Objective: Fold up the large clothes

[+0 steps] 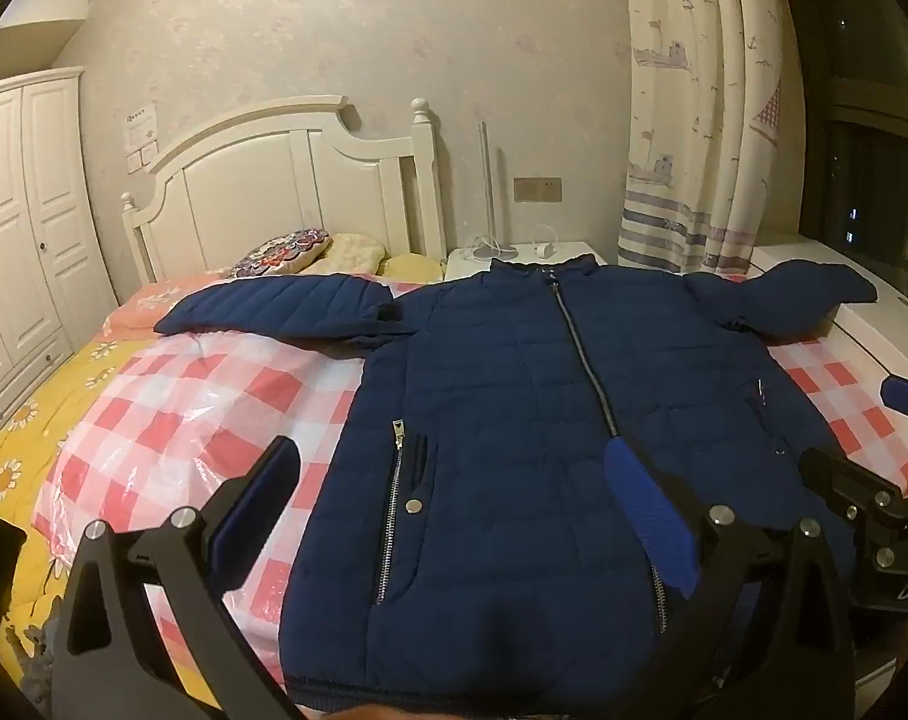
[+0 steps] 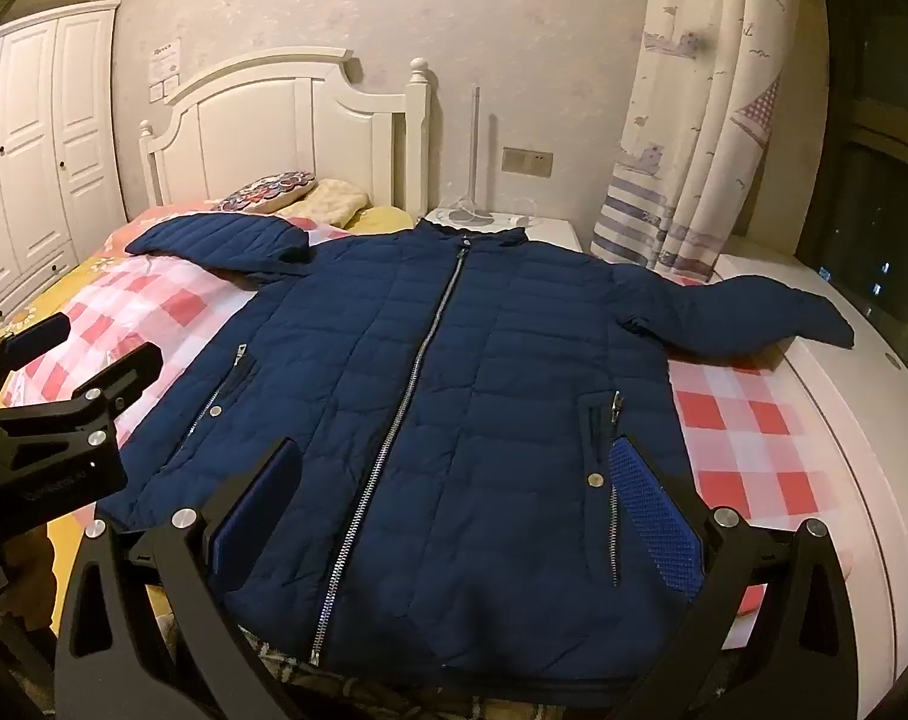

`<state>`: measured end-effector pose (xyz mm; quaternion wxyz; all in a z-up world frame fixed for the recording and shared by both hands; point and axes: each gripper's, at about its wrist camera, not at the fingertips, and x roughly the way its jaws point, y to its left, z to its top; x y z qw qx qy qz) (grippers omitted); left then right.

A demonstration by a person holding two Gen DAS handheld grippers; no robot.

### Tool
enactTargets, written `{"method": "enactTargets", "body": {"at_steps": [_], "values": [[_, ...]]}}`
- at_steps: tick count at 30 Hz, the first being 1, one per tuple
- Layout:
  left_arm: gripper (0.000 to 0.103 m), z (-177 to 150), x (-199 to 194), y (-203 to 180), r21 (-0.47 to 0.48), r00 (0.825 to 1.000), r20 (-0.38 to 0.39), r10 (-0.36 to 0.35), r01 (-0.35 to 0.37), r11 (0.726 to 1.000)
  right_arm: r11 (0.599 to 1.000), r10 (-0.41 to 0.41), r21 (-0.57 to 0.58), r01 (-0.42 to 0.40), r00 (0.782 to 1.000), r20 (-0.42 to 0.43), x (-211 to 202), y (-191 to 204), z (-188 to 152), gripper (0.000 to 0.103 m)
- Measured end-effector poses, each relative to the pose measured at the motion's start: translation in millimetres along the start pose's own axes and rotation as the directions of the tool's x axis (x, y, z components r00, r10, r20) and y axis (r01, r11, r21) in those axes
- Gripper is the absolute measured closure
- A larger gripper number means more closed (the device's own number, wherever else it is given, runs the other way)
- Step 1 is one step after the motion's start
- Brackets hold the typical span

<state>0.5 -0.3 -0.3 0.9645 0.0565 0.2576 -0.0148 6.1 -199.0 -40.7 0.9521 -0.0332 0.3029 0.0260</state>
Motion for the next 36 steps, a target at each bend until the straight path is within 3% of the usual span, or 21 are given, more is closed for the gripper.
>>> {"method": "enactTargets", "body": {"at_steps": [36], "values": [[0.002,-0.5,1.0,-0.7,0.007,1.0,0.009,-0.017,0.017,1.0,1.0,0.018,0.016,-0.018,1.0,-0.004,1.9,10.1,-8.3,0.004]]}}
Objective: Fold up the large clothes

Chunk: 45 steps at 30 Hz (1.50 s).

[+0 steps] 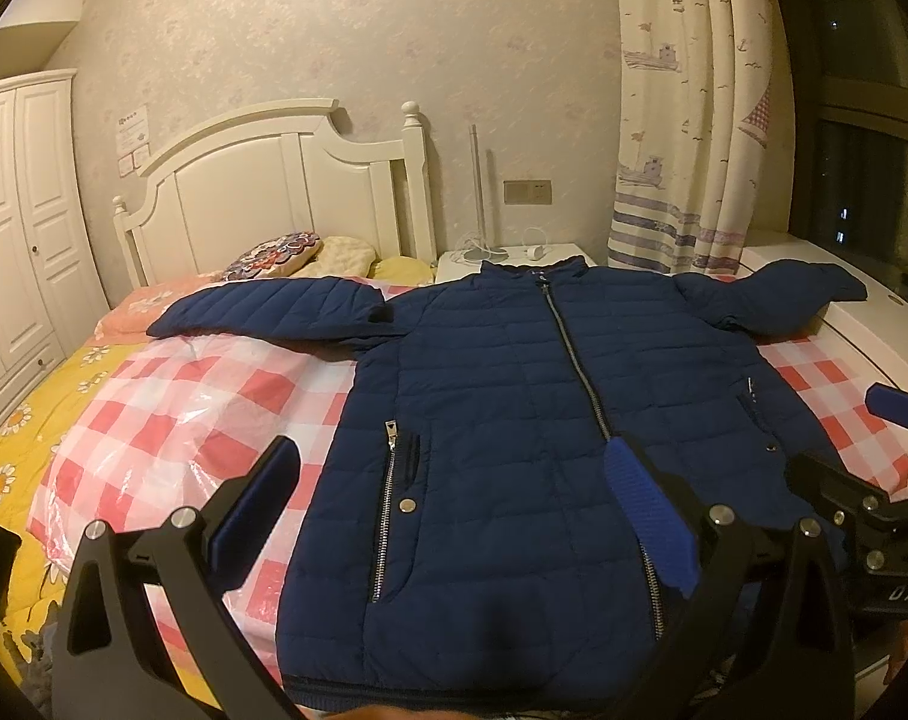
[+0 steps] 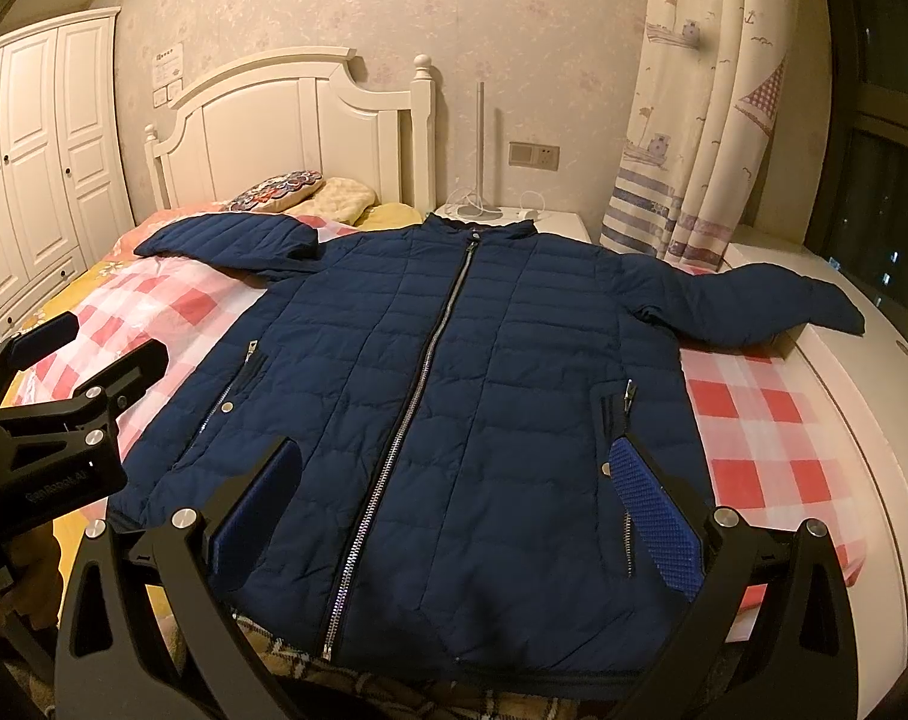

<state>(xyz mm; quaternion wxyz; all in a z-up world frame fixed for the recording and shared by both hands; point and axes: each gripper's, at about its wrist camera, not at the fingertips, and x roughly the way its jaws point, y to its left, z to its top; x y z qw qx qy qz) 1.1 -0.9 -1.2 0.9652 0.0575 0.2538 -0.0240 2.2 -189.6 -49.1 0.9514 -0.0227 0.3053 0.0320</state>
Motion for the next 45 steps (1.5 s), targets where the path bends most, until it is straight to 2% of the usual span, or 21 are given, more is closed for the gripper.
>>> {"method": "enactTargets", "body": {"at_steps": [45], "values": [[0.002,-0.7,-0.3,0.6,-0.004,1.0,0.002,-0.004,0.004,1.0,1.0,0.023,0.013,-0.023,1.0,-0.007,-0.6,2.6,-1.9,0.004]]}}
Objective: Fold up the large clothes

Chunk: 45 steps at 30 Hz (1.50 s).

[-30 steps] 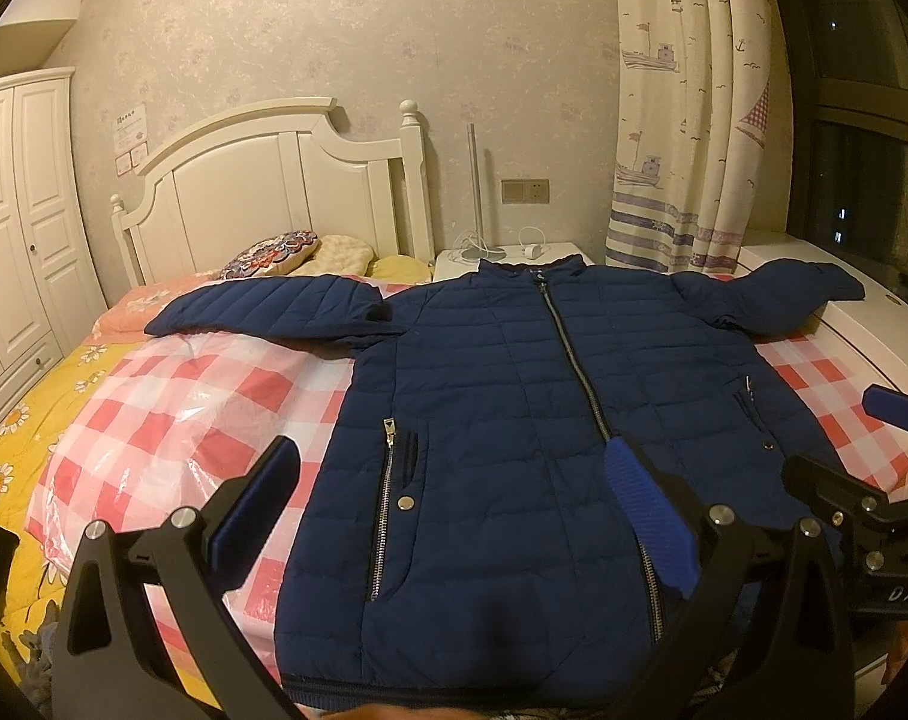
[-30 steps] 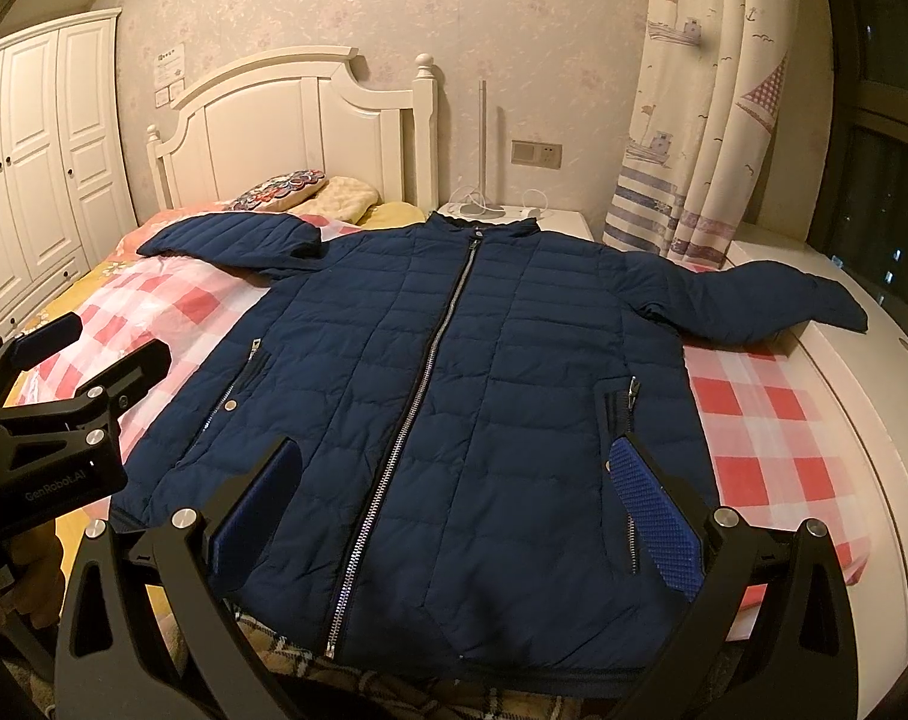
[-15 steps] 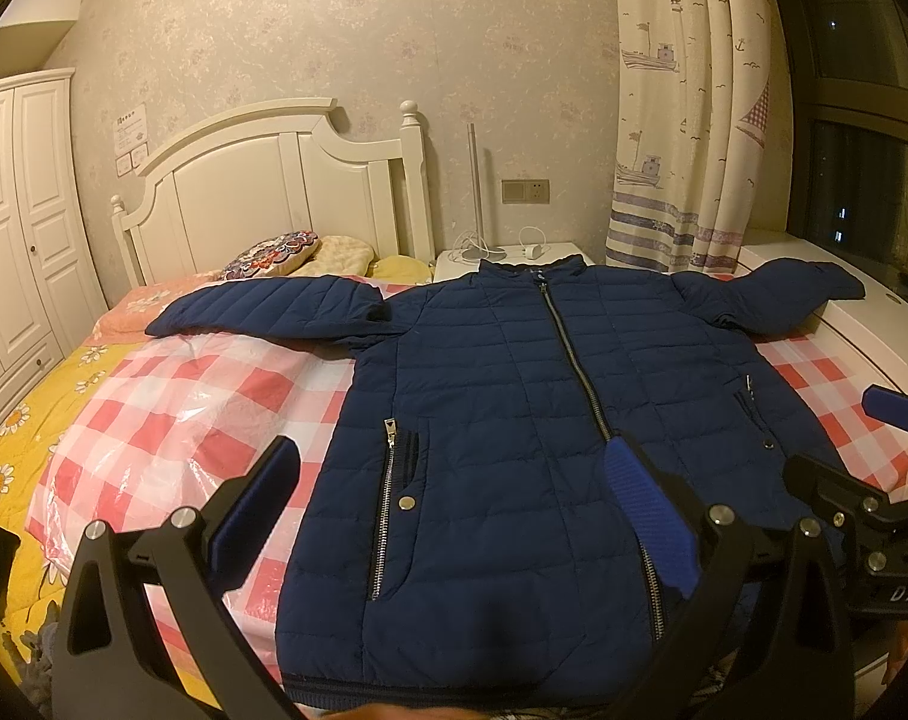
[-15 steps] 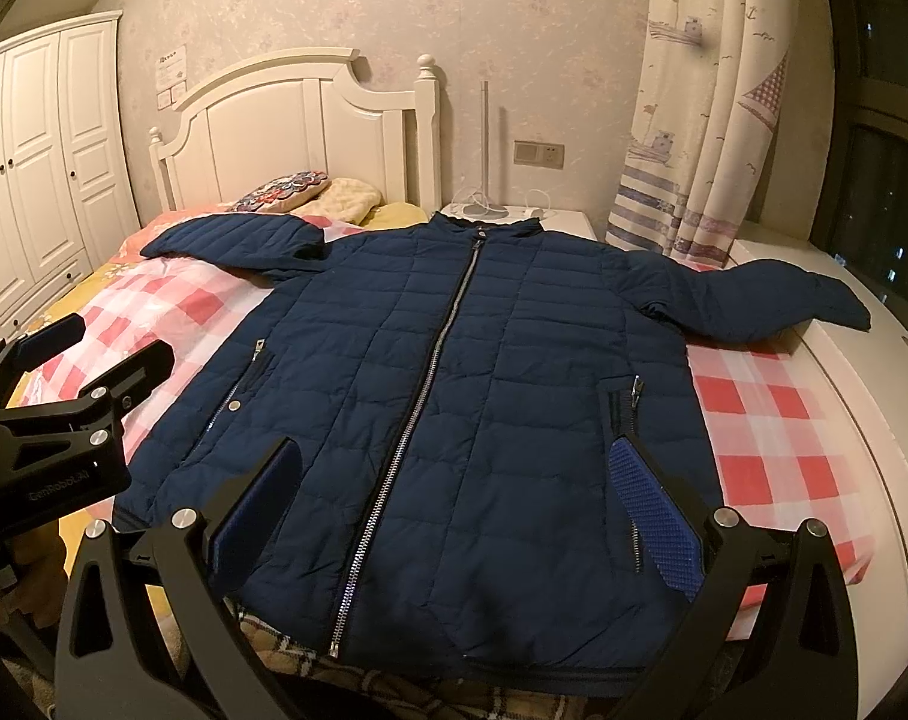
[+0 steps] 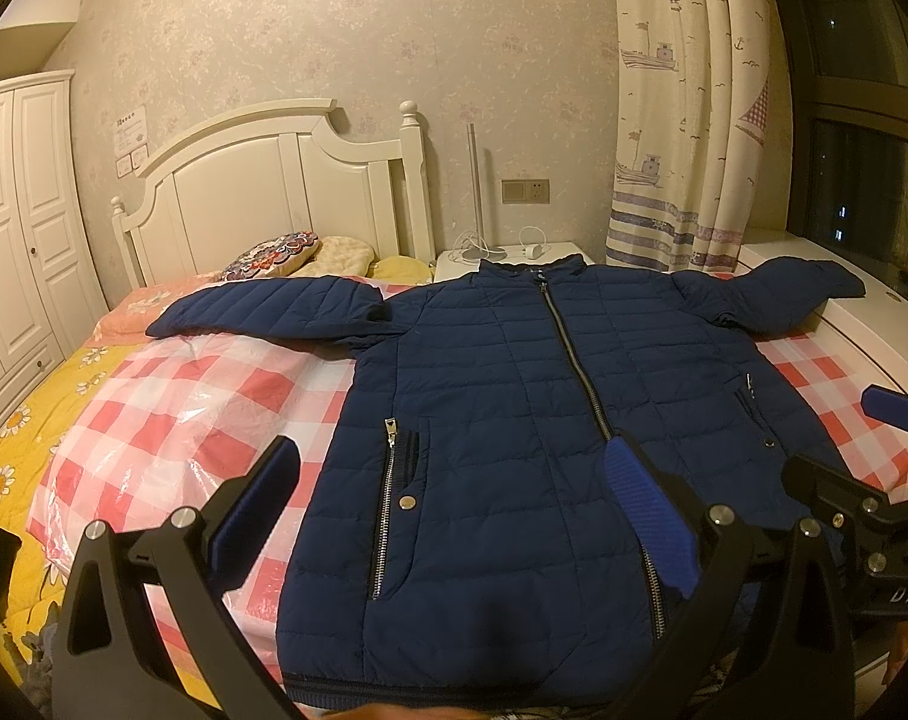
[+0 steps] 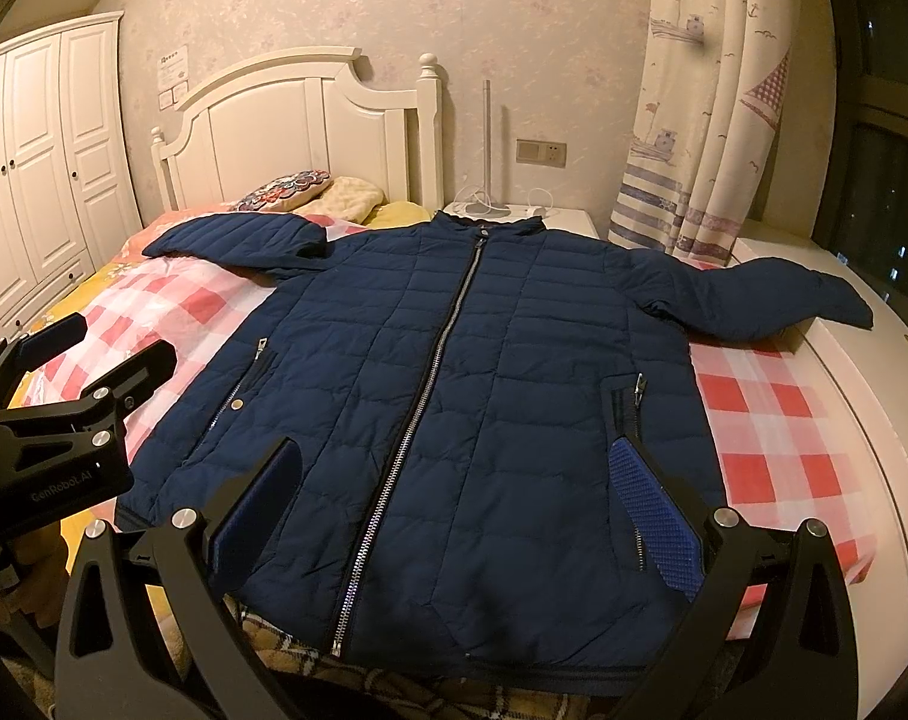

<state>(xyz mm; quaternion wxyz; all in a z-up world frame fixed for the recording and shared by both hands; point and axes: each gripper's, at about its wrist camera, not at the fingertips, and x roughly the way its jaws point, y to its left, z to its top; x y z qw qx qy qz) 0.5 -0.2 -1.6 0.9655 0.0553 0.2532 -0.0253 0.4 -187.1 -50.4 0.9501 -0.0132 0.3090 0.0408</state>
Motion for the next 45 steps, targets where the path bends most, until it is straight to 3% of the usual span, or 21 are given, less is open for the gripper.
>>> {"method": "enactTargets", "body": {"at_steps": [16,21,23,25,28,30,32,35,38,45], "values": [[0.002,-7.5,5.2,-2.9,0.012,1.0,-0.018,-0.005,0.005,1.0,1.0,0.016,0.014,-0.016,1.0,-0.018,7.3,-4.3,-2.7,0.004],[0.002,-6.6,39.1,-5.5,0.042,0.998,-0.062,-0.01,0.013,0.999,1.0,0.012,0.024,-0.011,1.0,-0.028,27.2,-19.7,-4.9,0.004],[0.002,-5.1,66.5,-9.3,0.083,0.994,-0.111,0.01,0.0,0.997,0.999,0.011,0.054,-0.007,0.997,-0.074,45.3,-35.8,-3.4,0.004],[0.002,-1.5,103.3,-12.5,0.118,0.982,-0.188,-0.005,0.028,0.993,0.995,0.008,0.104,0.003,0.994,-0.113,66.9,-61.5,0.6,0.004],[0.002,7.0,168.8,-12.6,0.133,0.942,-0.333,-0.036,0.085,0.987,0.982,-0.037,0.176,0.068,0.984,-0.173,103.2,-109.0,6.8,0.004],[0.002,11.6,210.6,-6.4,0.123,0.926,-0.378,0.005,0.045,0.991,0.954,-0.061,0.275,0.122,0.974,-0.22,133.1,-155.3,13.6,0.004],[0.002,15.2,242.0,2.9,0.116,0.92,-0.387,0.059,-0.014,0.993,0.922,-0.072,0.354,0.157,0.968,-0.241,154.1,-192.1,17.5,0.004],[0.002,15.6,277.1,17.4,0.104,0.906,-0.409,0.105,-0.068,0.992,0.841,-0.082,0.503,0.202,0.965,-0.25,187.6,-261.7,22.1,0.004],[0.002,12.1,295.1,31.4,0.051,0.901,-0.429,0.068,-0.052,0.997,0.788,-0.129,0.562,0.252,0.96,-0.25,210.9,-311.0,28.4,0.004],[0.002,5.7,304.7,44.4,-0.046,0.896,-0.444,-0.019,-0.002,0.999,0.736,-0.215,0.59,0.333,0.941,-0.262,251.2,-384.6,55.8,0.004]]}}
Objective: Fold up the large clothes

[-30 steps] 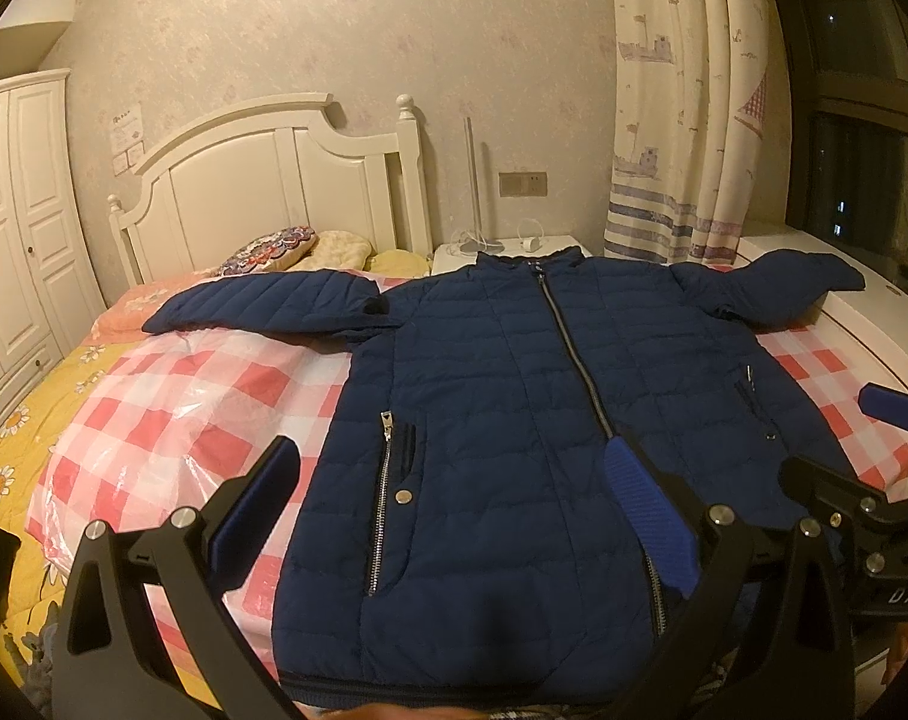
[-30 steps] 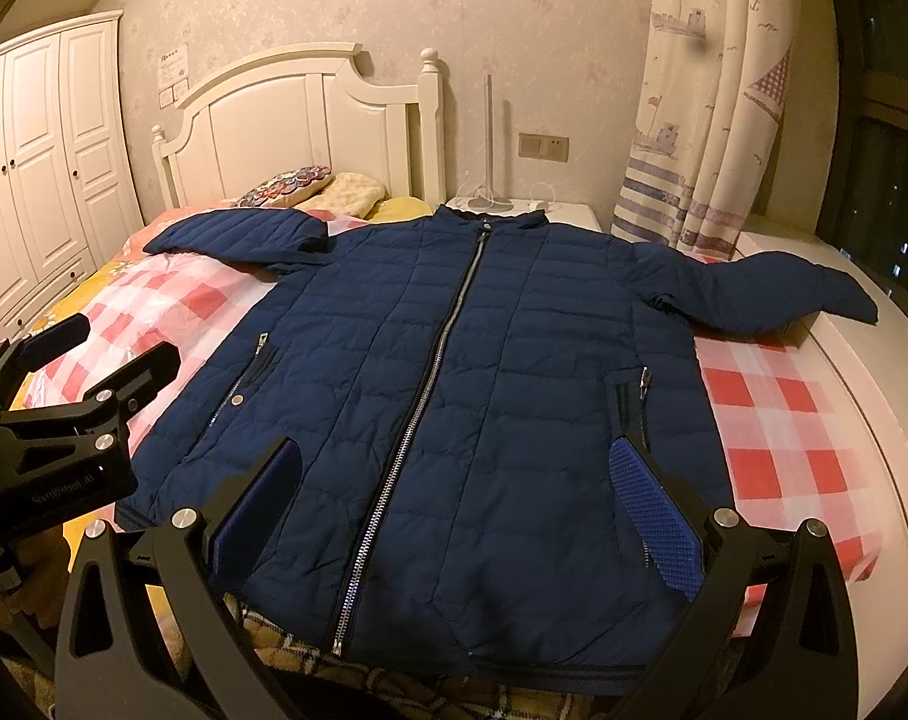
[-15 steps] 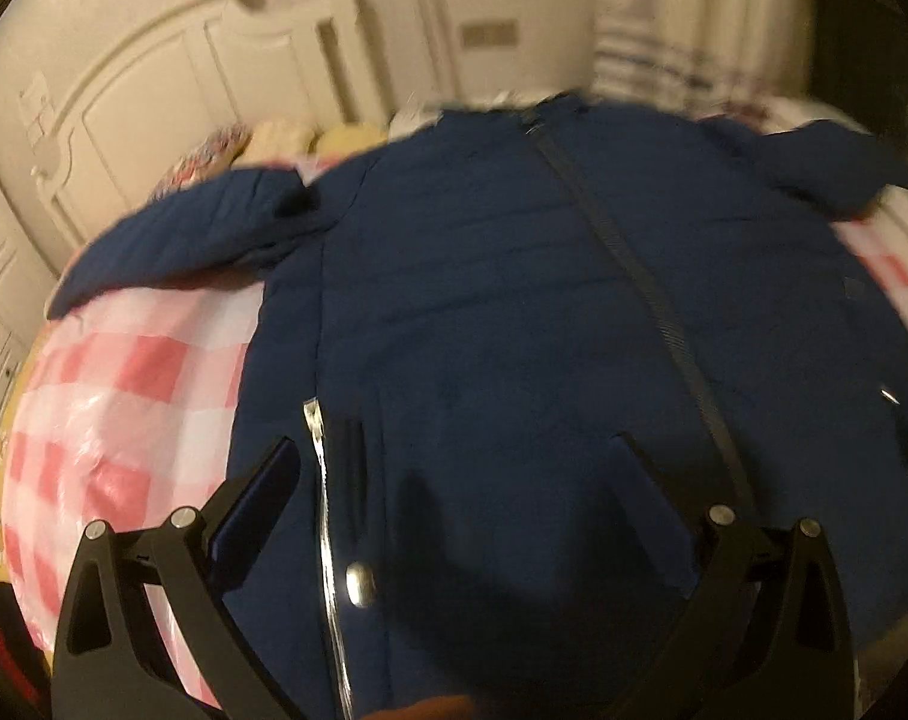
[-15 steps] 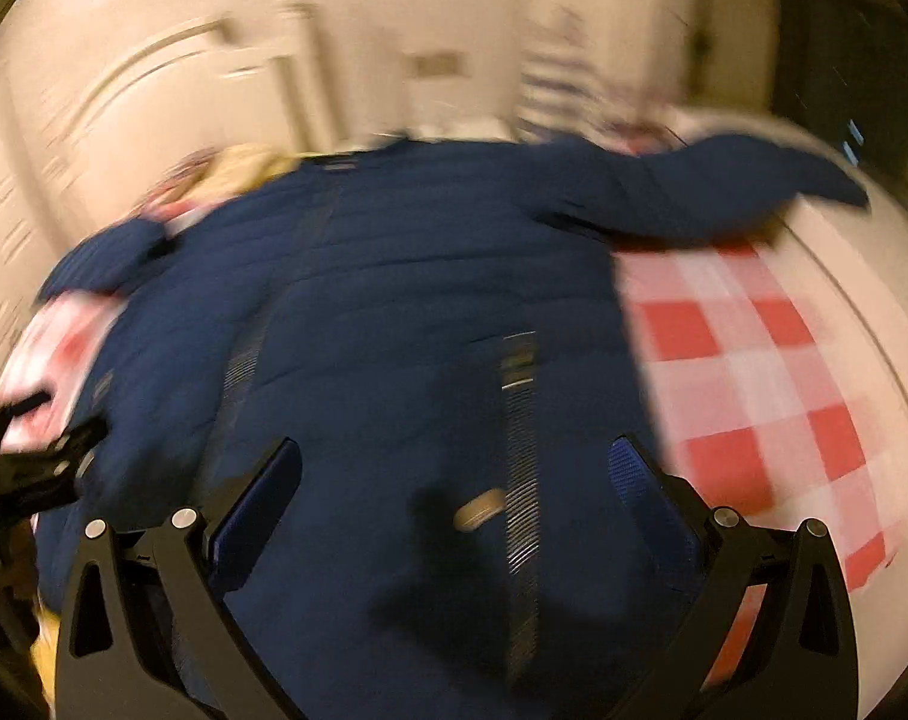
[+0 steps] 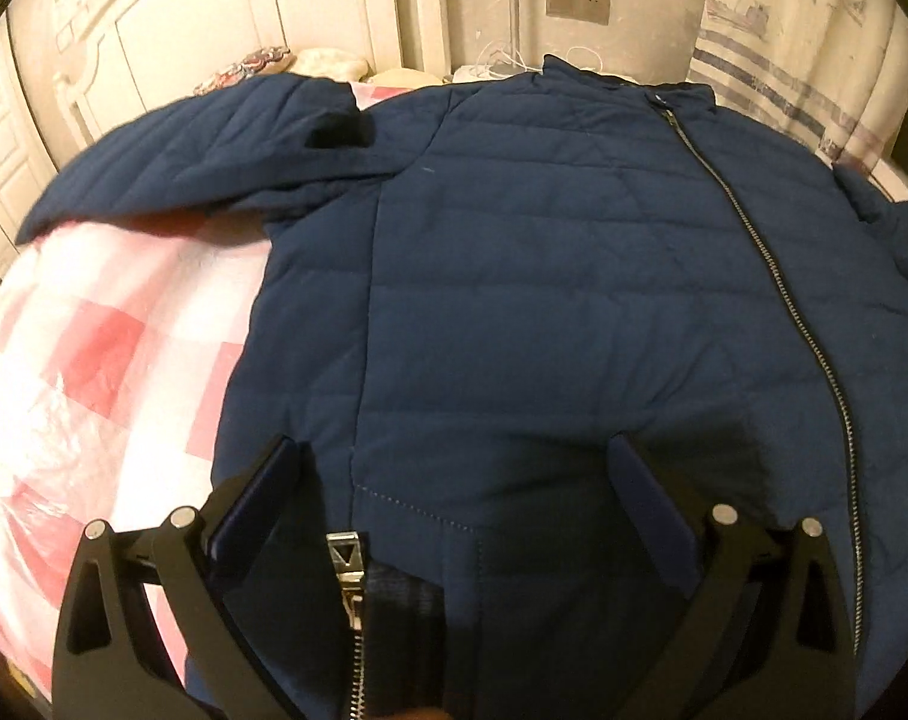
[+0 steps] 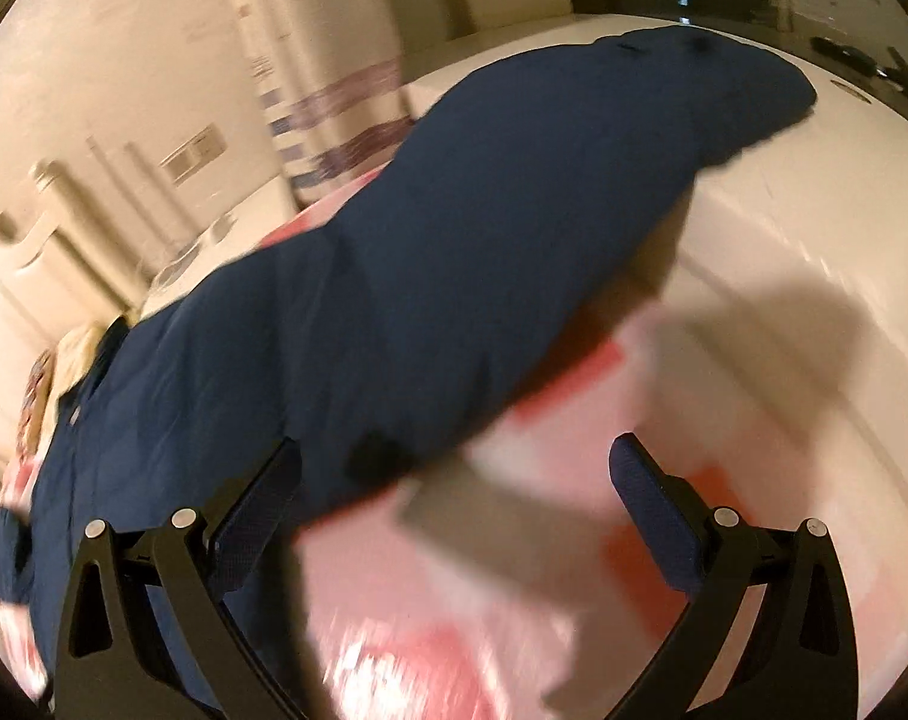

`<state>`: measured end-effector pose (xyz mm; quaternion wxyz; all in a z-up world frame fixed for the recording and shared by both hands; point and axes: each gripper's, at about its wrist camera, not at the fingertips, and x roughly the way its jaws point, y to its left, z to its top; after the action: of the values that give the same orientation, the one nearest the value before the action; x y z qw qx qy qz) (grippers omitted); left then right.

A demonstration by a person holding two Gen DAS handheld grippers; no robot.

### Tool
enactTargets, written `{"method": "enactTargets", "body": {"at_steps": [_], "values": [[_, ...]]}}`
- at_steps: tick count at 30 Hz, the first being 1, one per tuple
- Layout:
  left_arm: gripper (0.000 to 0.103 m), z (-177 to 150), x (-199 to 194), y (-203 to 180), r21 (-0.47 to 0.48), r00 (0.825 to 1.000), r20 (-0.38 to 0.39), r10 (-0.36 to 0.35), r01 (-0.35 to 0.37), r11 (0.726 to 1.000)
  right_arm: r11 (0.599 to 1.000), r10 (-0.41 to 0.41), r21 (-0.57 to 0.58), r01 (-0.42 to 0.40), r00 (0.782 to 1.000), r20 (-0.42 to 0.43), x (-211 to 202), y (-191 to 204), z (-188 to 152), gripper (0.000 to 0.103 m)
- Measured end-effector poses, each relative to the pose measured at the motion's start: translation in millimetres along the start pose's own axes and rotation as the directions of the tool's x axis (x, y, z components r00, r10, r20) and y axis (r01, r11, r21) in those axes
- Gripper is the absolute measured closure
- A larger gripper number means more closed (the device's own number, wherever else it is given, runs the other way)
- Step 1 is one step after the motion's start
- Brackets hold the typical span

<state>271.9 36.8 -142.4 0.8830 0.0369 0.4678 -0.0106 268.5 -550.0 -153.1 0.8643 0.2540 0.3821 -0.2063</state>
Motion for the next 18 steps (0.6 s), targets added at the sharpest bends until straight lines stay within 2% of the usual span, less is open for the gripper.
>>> {"method": "enactTargets", "body": {"at_steps": [4,5,6,7,8,10,11,15,18], "values": [[0.002,-3.8,-1.5,-6.3,-0.01,1.0,0.017,0.018,-0.018,1.0,0.998,-0.041,0.039,0.04,0.999,0.009,18.7,-13.5,32.2,0.004],[0.002,-4.5,-1.9,-7.5,-0.01,1.0,0.018,0.02,-0.019,1.0,0.999,-0.045,0.031,0.044,0.999,0.024,19.2,-14.0,39.2,0.008],[0.002,-4.4,-1.6,-7.9,-0.012,1.0,0.018,0.019,-0.019,1.0,0.999,-0.045,0.017,0.045,0.998,0.046,18.0,-12.9,44.2,0.015],[0.002,-3.7,-0.9,-7.7,-0.015,1.0,0.018,0.016,-0.016,1.0,0.999,-0.045,0.0,0.046,0.996,0.072,15.9,-10.6,48.9,0.037],[0.002,-5.0,-1.8,-7.5,-0.017,1.0,0.018,0.015,-0.015,1.0,0.998,-0.053,-0.018,0.055,0.993,0.102,10.0,-7.0,51.4,0.051],[0.002,-4.5,-1.6,-7.7,-0.018,1.0,0.019,0.014,-0.014,1.0,0.997,-0.048,-0.055,0.06,0.979,0.199,-10.3,5.6,54.4,0.069],[0.002,-5.2,-2.3,-7.3,-0.017,1.0,0.02,0.015,-0.015,1.0,0.995,-0.034,-0.078,0.054,0.972,0.233,-19.3,13.6,52.8,0.074],[0.002,-5.0,-2.4,-7.1,-0.017,1.0,0.021,0.015,-0.015,1.0,0.963,0.08,-0.268,0.012,0.941,0.33,-63.3,75.1,39.6,0.074],[0.002,-4.9,-2.2,-7.3,-0.017,1.0,0.021,0.016,-0.015,1.0,0.891,0.208,-0.453,-0.046,0.926,0.315,-84.0,146.8,11.5,0.075]]}}
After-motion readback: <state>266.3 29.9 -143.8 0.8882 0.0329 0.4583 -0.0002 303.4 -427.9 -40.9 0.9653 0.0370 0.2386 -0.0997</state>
